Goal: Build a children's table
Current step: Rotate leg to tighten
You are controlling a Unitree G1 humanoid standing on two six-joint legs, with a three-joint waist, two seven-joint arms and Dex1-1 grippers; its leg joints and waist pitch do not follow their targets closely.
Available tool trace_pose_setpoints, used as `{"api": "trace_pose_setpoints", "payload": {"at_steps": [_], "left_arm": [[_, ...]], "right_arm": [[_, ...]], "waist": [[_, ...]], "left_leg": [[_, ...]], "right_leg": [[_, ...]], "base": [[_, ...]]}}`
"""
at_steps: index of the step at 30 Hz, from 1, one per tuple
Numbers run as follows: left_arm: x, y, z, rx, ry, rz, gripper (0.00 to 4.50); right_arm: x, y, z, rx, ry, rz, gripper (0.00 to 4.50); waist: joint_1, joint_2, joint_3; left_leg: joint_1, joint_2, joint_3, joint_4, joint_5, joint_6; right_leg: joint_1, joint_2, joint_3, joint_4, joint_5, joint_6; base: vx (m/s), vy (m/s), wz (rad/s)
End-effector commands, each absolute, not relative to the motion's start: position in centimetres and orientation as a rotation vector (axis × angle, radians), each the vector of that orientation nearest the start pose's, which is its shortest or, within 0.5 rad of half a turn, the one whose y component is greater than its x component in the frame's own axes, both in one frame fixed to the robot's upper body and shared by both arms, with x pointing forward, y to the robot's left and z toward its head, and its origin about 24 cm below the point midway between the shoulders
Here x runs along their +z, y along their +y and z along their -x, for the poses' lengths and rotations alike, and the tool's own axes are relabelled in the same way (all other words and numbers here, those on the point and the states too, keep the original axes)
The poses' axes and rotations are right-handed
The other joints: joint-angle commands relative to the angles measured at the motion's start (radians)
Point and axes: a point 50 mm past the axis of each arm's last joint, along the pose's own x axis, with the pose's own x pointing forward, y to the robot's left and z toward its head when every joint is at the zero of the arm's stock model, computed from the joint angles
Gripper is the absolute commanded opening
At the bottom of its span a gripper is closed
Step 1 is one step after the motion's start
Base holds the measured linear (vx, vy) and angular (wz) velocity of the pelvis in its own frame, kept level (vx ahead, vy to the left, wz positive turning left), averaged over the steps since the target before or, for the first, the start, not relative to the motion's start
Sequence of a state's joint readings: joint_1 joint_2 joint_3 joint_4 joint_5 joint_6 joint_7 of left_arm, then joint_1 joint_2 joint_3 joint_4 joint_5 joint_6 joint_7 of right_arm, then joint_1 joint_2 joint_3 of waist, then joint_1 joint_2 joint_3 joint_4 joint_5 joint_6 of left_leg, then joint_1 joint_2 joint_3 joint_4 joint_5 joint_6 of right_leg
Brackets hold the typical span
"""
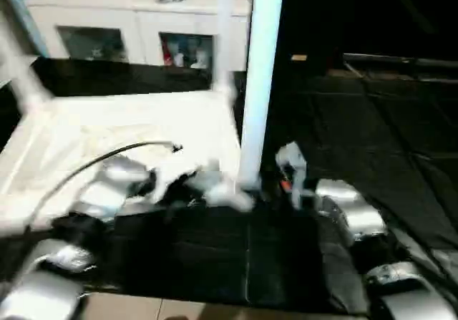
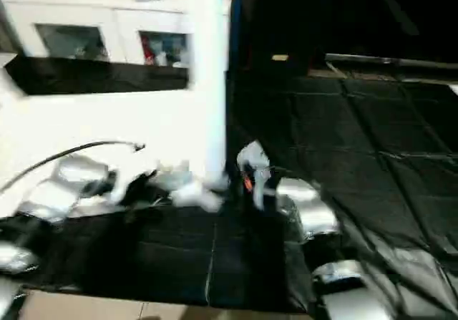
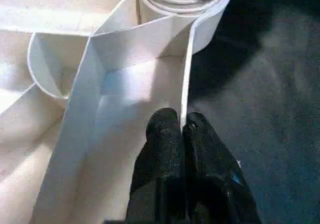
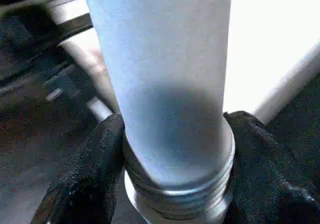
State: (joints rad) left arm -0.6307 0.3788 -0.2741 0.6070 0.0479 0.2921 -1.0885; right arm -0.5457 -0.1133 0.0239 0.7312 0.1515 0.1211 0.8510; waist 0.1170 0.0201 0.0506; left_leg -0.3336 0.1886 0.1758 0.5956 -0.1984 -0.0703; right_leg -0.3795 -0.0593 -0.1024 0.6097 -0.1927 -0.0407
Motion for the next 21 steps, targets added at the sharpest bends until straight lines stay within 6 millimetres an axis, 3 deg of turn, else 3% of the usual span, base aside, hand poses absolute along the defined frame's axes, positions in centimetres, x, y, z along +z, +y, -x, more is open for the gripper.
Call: {"api": "trace_pose_setpoints", "payload": {"at_steps": [1,2,4,9,11,12,15,20,21], "left_arm": [[5.8,11.2,-34.0,-1.013,0.503,-0.310,0.00],[5.8,10.9,-34.1,-0.998,0.500,-0.304,0.00],[5.8,9.6,-34.4,-0.942,0.487,-0.289,0.00],[6.2,8.1,-34.6,-0.927,0.456,-0.294,0.00],[6.3,8.2,-34.6,-0.931,0.455,-0.300,0.00],[6.3,8.4,-34.6,-0.935,0.456,-0.309,0.00],[6.2,9.0,-34.6,-0.933,0.462,-0.324,0.00],[5.8,10.8,-34.2,-0.932,0.484,-0.356,0.00],[5.6,11.6,-34.1,-0.930,0.503,-0.363,0.00]], "right_arm": [[1.7,-5.5,-31.4,0.986,0.374,-0.221,2.72],[1.7,-5.1,-31.5,0.970,0.372,-0.219,2.72],[1.9,-3.9,-32.0,0.900,0.373,-0.201,2.72],[2.7,-2.7,-32.5,0.885,0.330,-0.101,2.72],[2.8,-2.6,-32.4,0.900,0.319,-0.087,2.72],[2.9,-2.7,-32.4,0.912,0.311,-0.074,3.06],[2.7,-2.9,-32.2,0.913,0.311,-0.072,3.43],[2.5,-4.8,-32.1,0.924,0.279,-0.087,3.91],[2.5,-6.0,-32.0,0.950,0.273,-0.077,3.95]], "waist": [[-0.009,0.004,-0.047],[-0.012,0.011,-0.049],[-0.024,0.009,-0.050],[-0.027,0.004,-0.054],[-0.026,0.004,-0.056],[-0.025,0.005,-0.056],[-0.026,0.001,-0.057],[-0.026,0.004,-0.055],[-0.027,0.004,-0.055]], "left_leg": [[0.015,0.043,-0.030,-0.079,-0.322,-0.014],[0.016,0.042,-0.029,-0.077,-0.319,-0.010],[0.011,0.040,-0.029,-0.077,-0.301,-0.001],[-0.001,0.040,-0.027,-0.078,-0.248,0.027],[-0.002,0.041,-0.025,-0.078,-0.226,0.037],[-0.004,0.042,-0.025,-0.078,-0.221,0.039],[-0.005,0.043,-0.022,-0.079,-0.208,0.045],[-0.007,0.047,-0.023,-0.082,-0.210,0.049],[-0.008,0.047,-0.024,-0.083,-0.213,0.048]], "right_leg": [[0.031,-0.109,0.055,-0.119,-0.542,-0.096],[0.029,-0.111,0.056,-0.120,-0.548,-0.095],[0.027,-0.106,0.055,-0.123,-0.541,-0.092],[0.033,-0.105,0.060,-0.116,-0.472,-0.098],[0.034,-0.104,0.063,-0.110,-0.429,-0.109],[0.035,-0.105,0.063,-0.108,-0.413,-0.115],[0.036,-0.103,0.065,-0.104,-0.370,-0.132],[0.036,-0.105,0.067,-0.103,-0.375,-0.127],[0.037,-0.107,0.067,-0.103,-0.378,-0.128]], "base": [[0.000,0.000,0.00],[0.000,0.000,0.00],[0.000,0.000,0.00],[0.000,0.000,0.00],[0.000,0.000,0.00],[0.000,0.000,0.00],[0.000,0.000,0.00],[0.000,0.000,0.00],[0.000,0.000,0.00]]}}
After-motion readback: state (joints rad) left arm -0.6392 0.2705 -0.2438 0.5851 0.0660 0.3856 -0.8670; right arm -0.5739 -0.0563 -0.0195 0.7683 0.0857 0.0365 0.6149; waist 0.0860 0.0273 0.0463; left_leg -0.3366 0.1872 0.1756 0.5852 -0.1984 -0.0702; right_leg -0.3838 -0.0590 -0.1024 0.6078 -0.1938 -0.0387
